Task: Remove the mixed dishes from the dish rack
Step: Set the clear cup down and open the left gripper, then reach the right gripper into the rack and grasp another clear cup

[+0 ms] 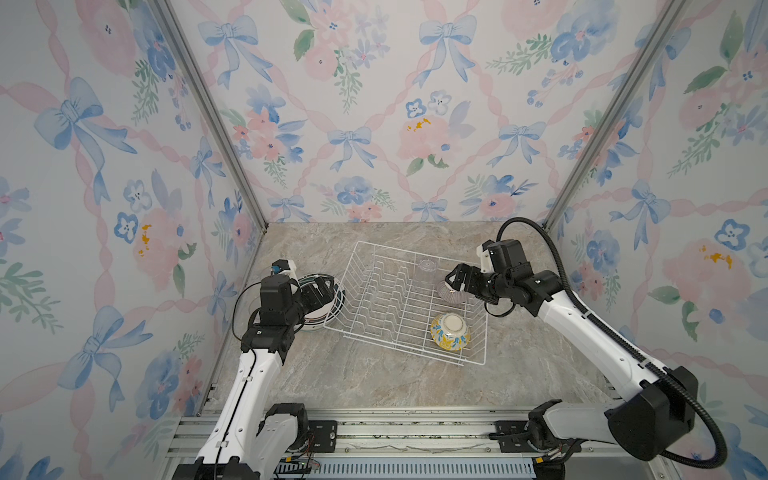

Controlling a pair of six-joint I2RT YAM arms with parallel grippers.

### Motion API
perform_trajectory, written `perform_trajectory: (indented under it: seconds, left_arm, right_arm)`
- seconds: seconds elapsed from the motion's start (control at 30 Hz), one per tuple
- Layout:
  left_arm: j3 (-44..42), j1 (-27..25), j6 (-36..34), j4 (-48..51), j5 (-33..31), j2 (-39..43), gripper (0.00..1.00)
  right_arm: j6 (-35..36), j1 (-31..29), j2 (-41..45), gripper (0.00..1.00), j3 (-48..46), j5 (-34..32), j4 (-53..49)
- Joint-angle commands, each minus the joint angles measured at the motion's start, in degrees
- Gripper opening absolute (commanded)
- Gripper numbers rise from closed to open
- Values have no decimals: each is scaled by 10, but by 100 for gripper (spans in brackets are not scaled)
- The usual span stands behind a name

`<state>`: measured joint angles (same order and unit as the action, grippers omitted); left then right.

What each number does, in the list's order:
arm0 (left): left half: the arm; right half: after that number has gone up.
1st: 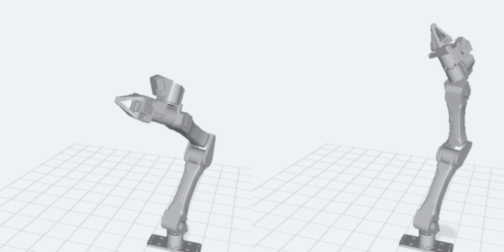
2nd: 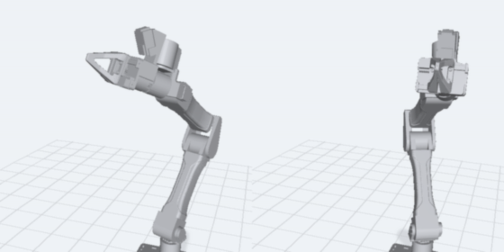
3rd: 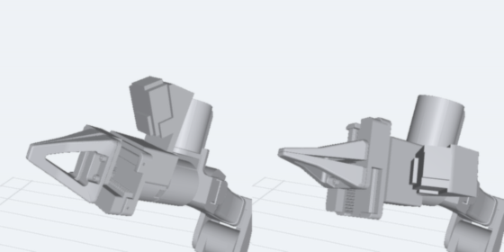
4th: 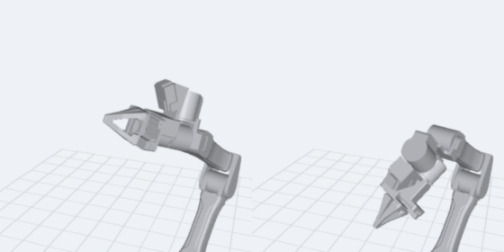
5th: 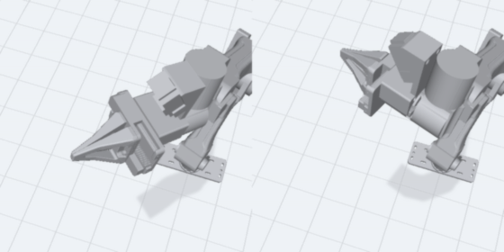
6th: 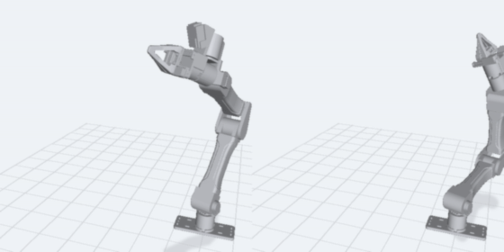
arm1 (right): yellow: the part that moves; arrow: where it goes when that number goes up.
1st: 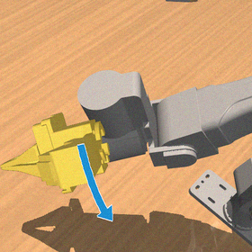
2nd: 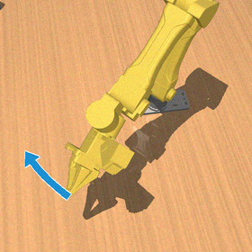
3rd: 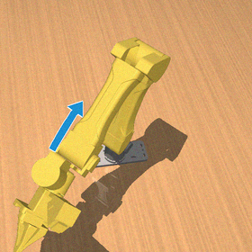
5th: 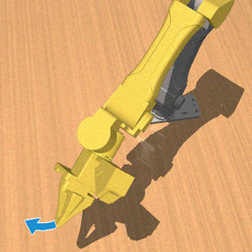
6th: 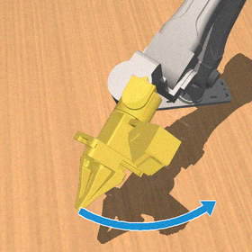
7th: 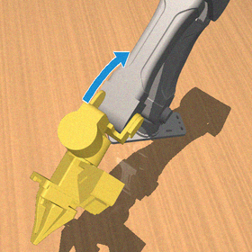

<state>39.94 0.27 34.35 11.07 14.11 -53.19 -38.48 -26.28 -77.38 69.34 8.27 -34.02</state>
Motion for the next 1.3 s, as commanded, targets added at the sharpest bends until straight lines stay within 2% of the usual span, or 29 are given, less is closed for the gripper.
perform_trajectory:
  seconds: [0.0,0.23,0.5,0.67,1.07,1.2,1.27]
  left_arm:
    - [-14,-3,16,-62,57,-15,98]
    - [-37,-17,33,-104,61,-25,98]
    - [-36,-46,29,-103,54,-32,98]
    - [-40,-54,29,-102,55,-34,98]
    - [-39,-57,31,-102,39,-47,98]
    - [-40,-57,32,-102,38,-52,98]
    - [-41,-57,32,-102,38,-55,98]
  right_arm:
    - [-15,-18,-30,97,29,-34,5]
    - [-3,-33,-94,97,33,-57,93]
    - [47,-47,-199,97,83,-93,150]
    - [50,-53,-244,97,88,-113,200]
    - [61,-59,-320,97,145,-180,183]
    - [56,-60,-346,99,169,-182,169]
    - [56,-62,-355,97,177,-181,167]
